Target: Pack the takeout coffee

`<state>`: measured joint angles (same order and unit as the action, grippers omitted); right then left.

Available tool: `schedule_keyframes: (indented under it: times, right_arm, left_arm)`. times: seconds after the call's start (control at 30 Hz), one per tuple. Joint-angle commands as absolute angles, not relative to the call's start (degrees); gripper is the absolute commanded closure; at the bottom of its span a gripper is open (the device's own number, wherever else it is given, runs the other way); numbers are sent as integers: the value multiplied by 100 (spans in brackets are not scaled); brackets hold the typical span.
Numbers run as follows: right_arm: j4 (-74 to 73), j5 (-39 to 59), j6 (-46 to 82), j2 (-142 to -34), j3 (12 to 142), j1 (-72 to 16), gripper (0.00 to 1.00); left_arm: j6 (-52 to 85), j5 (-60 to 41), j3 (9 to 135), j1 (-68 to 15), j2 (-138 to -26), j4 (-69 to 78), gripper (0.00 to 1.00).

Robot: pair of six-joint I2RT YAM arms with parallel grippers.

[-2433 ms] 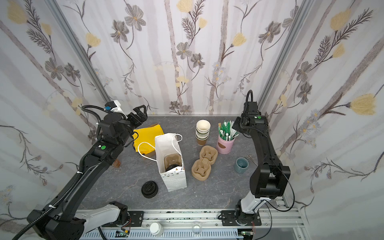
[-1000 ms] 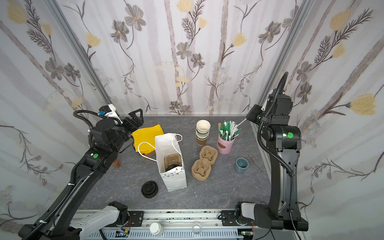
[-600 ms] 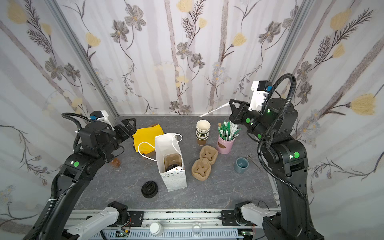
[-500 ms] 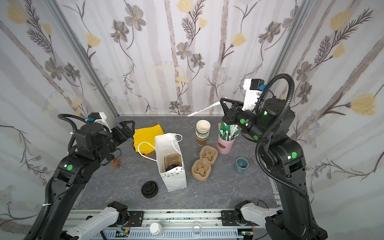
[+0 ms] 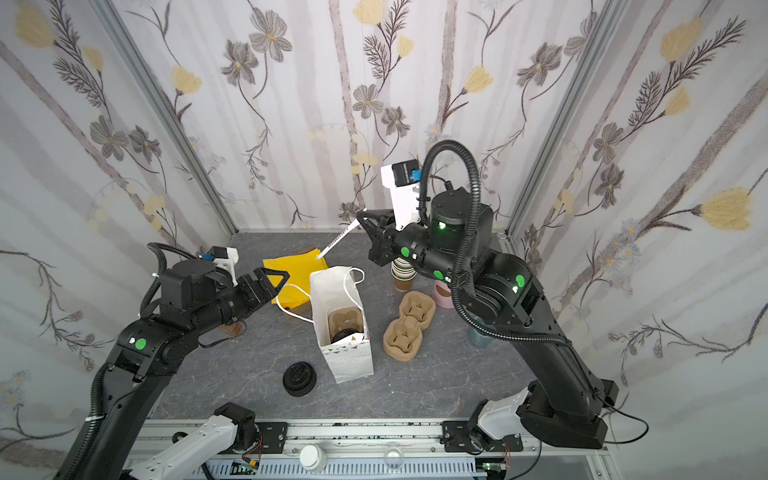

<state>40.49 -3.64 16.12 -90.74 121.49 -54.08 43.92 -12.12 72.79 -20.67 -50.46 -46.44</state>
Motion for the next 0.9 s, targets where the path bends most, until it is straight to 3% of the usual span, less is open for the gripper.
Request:
schedule_keyframes:
  times: [0.0, 0.33, 0.6, 0.87]
  right_arm:
    - [4568, -1135, 1152, -9439, 12405, -5694, 100]
    - [4922, -2149, 1302, -10415, 12323, -6179, 100]
    - [3533, -1751, 2002, -10647, 11396, -6219, 100]
    - [3318, -1989, 2575, -11154, 11226, -6185, 100]
  left_arm:
    - [4511, -1500, 7101, -2065, -5027, -4658, 19]
    - [4040, -1952, 6683, -2065, -4880, -4658, 46]
    - [3820, -2099, 6633, -2071, -4793, -4658, 58]
    - [3533, -2240, 6640, -2072, -4826, -4667, 66]
